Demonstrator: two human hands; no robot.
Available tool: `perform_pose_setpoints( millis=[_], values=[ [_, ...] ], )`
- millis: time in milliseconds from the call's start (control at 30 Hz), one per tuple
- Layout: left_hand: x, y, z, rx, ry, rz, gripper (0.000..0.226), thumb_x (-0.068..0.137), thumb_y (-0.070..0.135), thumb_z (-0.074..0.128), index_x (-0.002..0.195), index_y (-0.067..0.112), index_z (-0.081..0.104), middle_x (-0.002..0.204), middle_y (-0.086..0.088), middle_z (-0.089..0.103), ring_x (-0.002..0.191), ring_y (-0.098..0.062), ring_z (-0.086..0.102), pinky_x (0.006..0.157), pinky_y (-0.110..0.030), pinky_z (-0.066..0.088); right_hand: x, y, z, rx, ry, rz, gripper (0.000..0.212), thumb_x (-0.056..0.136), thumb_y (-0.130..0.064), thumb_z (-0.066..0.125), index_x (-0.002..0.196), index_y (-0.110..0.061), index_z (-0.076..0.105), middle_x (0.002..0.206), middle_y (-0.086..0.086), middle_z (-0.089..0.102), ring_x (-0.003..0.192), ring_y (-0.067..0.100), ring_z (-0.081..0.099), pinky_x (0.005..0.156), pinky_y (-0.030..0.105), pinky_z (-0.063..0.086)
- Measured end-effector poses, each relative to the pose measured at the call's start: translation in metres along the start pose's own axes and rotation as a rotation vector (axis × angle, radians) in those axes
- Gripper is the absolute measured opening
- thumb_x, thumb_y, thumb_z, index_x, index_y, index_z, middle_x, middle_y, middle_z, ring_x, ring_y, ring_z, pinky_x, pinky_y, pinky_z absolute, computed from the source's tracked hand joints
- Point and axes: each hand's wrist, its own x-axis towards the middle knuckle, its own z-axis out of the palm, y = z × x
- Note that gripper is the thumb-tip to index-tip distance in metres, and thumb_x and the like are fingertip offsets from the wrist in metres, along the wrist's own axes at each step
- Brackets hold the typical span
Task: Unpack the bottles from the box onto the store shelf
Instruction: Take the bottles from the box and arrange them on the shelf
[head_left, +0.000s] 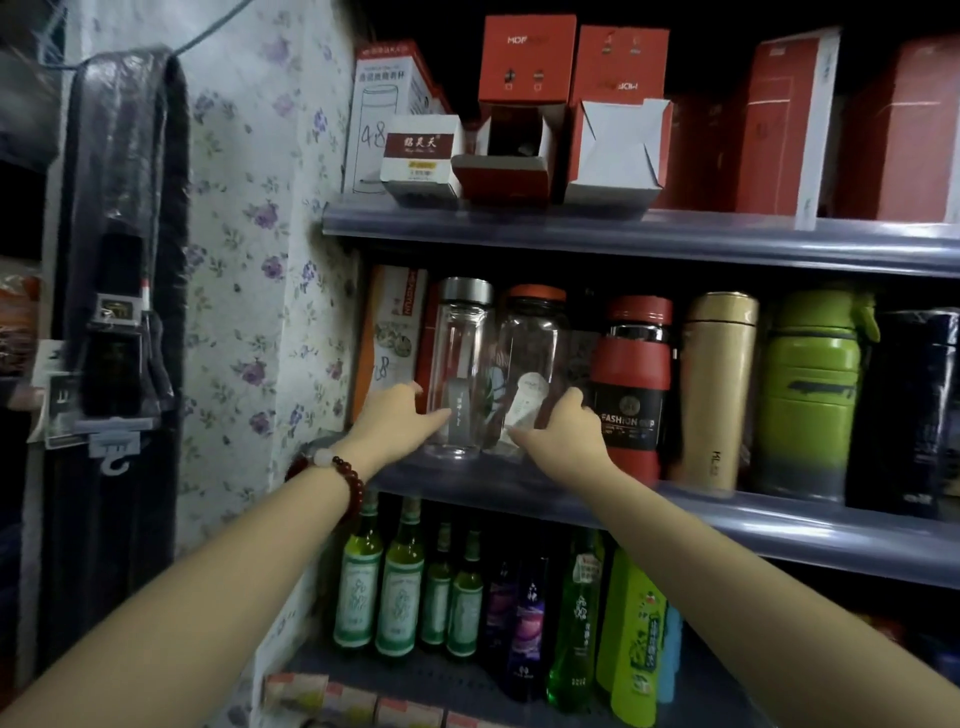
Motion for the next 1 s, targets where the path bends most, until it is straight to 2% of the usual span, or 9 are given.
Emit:
perform_pose_setpoints(
  millis=[100,200,300,367,533,667,767,867,1000],
  values=[
    [0.006,0.006,0.008,-0.151,-0.064,-0.008,0.07,0.086,0.046,0.062,0.141,0.01,0.037,0.117,-0.003,0.063,0.096,-0.014,0.06,0.08,-0.023,0.044,0.007,-0.002,0.008,0.091,0.035,0.028,0.099,0.079,-0.034,0.077,0.147,0.0,0.013,0.142,0.023,0.036,0.128,0.036,0.043,0.099,0.038,0.042],
    [0.016,0.001,0.018,-0.21,-0.108,-0.03,0.082,0.077,0.049,0.071,0.14,0.014,0.033,0.118,-0.003,0.063,0.097,-0.017,0.063,0.084,-0.032,0.052,0.014,-0.004,0.016,0.191,0.058,0.063,0.112,0.074,-0.037,0.081,0.15,-0.003,0.006,0.147,0.021,0.034,0.133,0.034,0.041,0.101,0.038,0.042],
    [0.018,-0.005,0.023,-0.239,-0.111,-0.045,0.088,0.072,0.051,0.075,0.14,0.018,0.031,0.127,-0.003,0.057,0.105,-0.017,0.058,0.09,-0.034,0.049,0.017,-0.001,0.023,0.197,0.096,0.078,0.113,0.07,-0.038,0.084,0.149,-0.005,0.01,0.145,0.02,0.037,0.13,0.034,0.044,0.097,0.04,0.045],
    [0.018,-0.006,0.023,-0.236,-0.115,-0.027,0.088,0.072,0.051,0.074,0.141,0.019,0.031,0.117,0.0,0.06,0.096,-0.013,0.058,0.087,-0.033,0.049,0.019,0.001,0.023,0.164,0.122,0.083,0.11,0.068,-0.037,0.085,0.147,-0.005,0.016,0.141,0.02,0.044,0.124,0.035,0.05,0.094,0.041,0.047],
    [0.019,-0.005,0.015,-0.207,-0.134,0.002,0.08,0.075,0.05,0.072,0.138,0.021,0.034,0.082,0.014,0.053,0.072,0.0,0.051,0.062,-0.019,0.043,0.027,0.007,0.009,0.202,0.045,0.113,0.097,0.067,-0.029,0.087,0.14,-0.006,0.029,0.135,0.015,0.051,0.121,0.031,0.054,0.098,0.036,0.047],
    [0.021,-0.005,0.01,-0.196,-0.151,0.014,0.078,0.075,0.047,0.073,0.137,0.02,0.035,0.081,0.014,0.052,0.075,-0.001,0.052,0.068,-0.021,0.046,0.03,0.007,0.009,0.23,-0.014,0.115,0.107,0.068,-0.035,0.085,0.147,-0.007,0.02,0.14,0.015,0.048,0.124,0.031,0.053,0.103,0.04,0.046],
    [0.022,-0.007,0.011,-0.186,-0.146,0.028,0.079,0.074,0.05,0.073,0.137,0.02,0.036,0.085,0.012,0.053,0.082,-0.005,0.056,0.075,-0.027,0.05,0.03,0.0,0.021,0.231,0.047,0.136,0.121,0.061,-0.05,0.086,0.149,-0.008,0.015,0.144,0.017,0.041,0.129,0.034,0.048,0.104,0.042,0.045],
    [0.021,-0.011,0.012,-0.19,-0.134,0.038,0.078,0.075,0.048,0.073,0.138,0.02,0.036,0.081,0.015,0.052,0.076,-0.002,0.053,0.068,-0.021,0.046,0.03,0.002,0.024,0.21,0.111,0.132,0.107,0.062,-0.042,0.087,0.141,-0.006,0.025,0.134,0.017,0.049,0.119,0.033,0.055,0.096,0.043,0.05],
    [0.022,-0.011,0.017,-0.194,-0.131,0.014,0.078,0.075,0.049,0.072,0.137,0.021,0.035,0.082,0.011,0.055,0.078,-0.008,0.058,0.078,-0.034,0.052,0.032,0.009,0.009,0.223,-0.05,0.147,0.096,0.068,-0.035,0.083,0.141,-0.006,0.029,0.13,0.011,0.054,0.107,0.025,0.057,0.087,0.034,0.05]
  ],
)
